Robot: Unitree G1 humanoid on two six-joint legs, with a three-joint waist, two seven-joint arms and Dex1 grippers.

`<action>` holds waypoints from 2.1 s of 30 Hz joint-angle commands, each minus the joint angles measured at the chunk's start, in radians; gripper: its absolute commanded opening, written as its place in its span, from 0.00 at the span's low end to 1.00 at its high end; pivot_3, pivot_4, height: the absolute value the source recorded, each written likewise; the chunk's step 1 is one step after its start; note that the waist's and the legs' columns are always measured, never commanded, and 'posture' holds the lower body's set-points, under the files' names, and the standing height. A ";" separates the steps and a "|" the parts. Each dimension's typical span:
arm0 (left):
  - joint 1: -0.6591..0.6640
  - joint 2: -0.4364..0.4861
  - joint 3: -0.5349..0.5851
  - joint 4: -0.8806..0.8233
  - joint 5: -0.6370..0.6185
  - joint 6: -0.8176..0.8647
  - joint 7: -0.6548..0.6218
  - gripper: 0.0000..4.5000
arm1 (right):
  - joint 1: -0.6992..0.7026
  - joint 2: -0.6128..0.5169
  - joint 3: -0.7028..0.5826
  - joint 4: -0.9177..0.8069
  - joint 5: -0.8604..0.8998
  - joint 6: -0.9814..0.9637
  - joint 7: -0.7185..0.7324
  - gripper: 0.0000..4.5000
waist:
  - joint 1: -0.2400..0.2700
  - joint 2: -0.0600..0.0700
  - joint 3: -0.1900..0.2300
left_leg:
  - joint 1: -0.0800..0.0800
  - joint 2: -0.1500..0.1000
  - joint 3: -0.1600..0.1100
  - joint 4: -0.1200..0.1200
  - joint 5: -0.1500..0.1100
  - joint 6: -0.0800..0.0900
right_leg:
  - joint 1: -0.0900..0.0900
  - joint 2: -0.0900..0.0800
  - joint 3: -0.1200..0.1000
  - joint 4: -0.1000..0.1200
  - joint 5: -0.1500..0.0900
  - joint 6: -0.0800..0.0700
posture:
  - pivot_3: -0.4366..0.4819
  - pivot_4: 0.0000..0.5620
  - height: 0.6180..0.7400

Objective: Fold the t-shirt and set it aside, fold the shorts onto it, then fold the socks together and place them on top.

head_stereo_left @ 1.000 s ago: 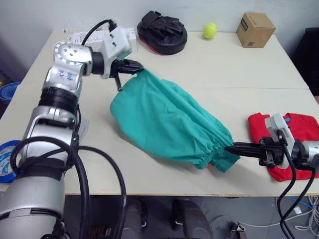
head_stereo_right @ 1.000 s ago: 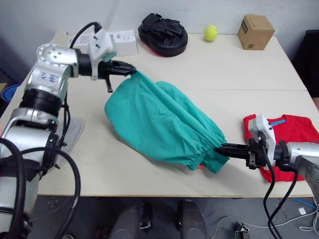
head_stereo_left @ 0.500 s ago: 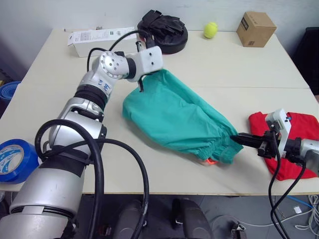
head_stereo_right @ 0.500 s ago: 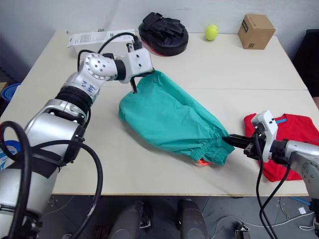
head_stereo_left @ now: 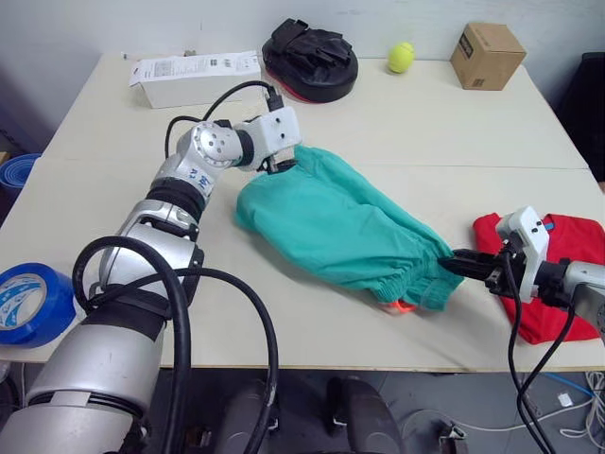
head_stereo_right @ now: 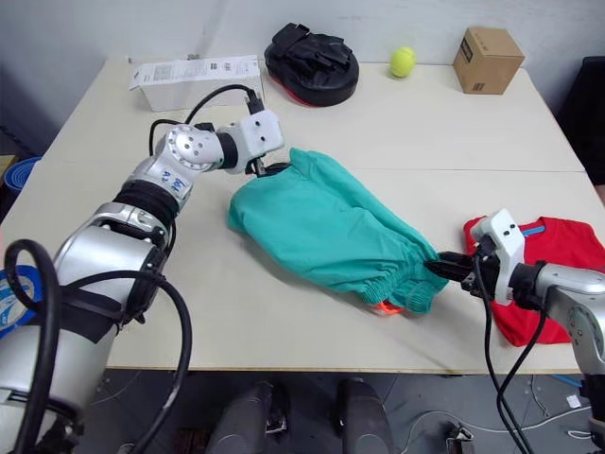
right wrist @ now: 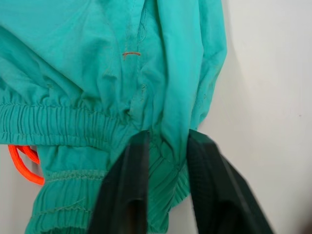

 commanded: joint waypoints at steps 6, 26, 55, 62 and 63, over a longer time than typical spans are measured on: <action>-0.019 0.030 0.221 -0.099 -0.270 0.132 -0.454 1.00 | 0.047 -0.026 -0.164 -0.098 0.029 -0.023 0.016 0.95 | 0.002 0.000 0.000 | 0.000 0.000 0.001 0.000 0.000 0.000 | 0.000 0.004 0.000 0.000 0.000 0.000 | 0.48 0.27 1.00; 0.104 -0.158 0.004 -0.111 -0.157 0.141 -0.613 0.00 | 0.395 0.045 -0.341 -0.501 0.150 -0.037 0.033 0.00 | 0.001 0.000 0.000 | 0.001 0.000 -0.001 0.002 0.000 0.000 | 0.002 0.001 0.003 0.000 0.001 0.002 | 0.48 0.27 1.00; 0.151 -0.202 -0.036 -0.068 -0.050 0.093 -0.467 0.00 | 0.702 0.461 -0.360 -0.569 0.825 0.207 -0.821 0.99 | 0.001 0.000 -0.002 | 0.001 -0.001 -0.003 0.002 -0.002 0.003 | 0.004 -0.002 0.007 -0.001 0.001 0.002 | 0.48 0.27 1.00; 0.154 -0.202 -0.039 -0.069 -0.048 0.087 -0.471 0.00 | 0.648 0.493 -0.251 -0.410 1.073 0.141 -1.020 0.99 | -0.002 -0.007 -0.007 | 0.001 0.000 -0.004 0.002 -0.002 0.003 | 0.004 -0.001 0.008 -0.001 0.001 0.002 | 0.48 0.27 1.00; 0.156 -0.202 -0.040 -0.070 -0.047 0.085 -0.472 0.00 | 0.629 0.500 -0.233 -0.390 1.085 0.129 -1.033 0.99 | -0.004 -0.009 -0.008 | 0.001 0.000 -0.004 0.002 -0.002 0.003 | 0.004 -0.001 0.007 -0.001 0.001 0.002 | 0.48 0.27 1.00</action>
